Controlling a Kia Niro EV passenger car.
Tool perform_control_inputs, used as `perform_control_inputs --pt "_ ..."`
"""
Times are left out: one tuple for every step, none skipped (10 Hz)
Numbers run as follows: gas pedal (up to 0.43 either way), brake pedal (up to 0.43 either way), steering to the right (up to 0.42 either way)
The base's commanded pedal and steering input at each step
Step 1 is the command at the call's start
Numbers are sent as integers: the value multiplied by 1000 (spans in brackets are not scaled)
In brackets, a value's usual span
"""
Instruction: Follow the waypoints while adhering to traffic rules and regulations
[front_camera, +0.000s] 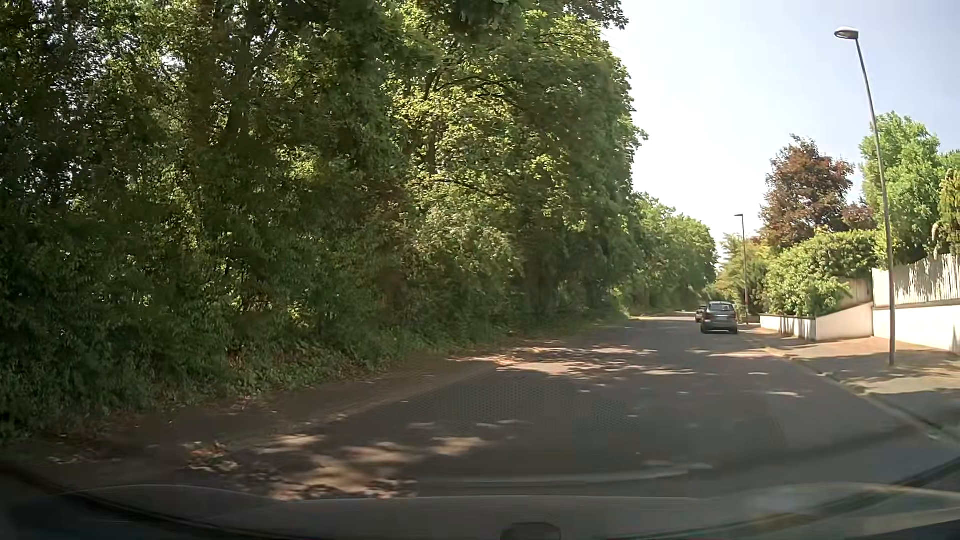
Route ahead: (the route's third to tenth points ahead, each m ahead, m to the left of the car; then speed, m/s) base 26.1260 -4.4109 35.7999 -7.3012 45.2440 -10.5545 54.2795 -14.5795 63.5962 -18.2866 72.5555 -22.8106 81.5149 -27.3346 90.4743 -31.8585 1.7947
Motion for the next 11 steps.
perform_control_inputs --pt "240 0 268" --pt "248 0 257" --pt "248 0 247" --pt "260 0 234" --pt "260 0 224" --pt "260 0 213" --pt "260 0 200" --pt "268 0 186" --pt "268 0 175" --pt "280 0 167" --pt "280 0 166"
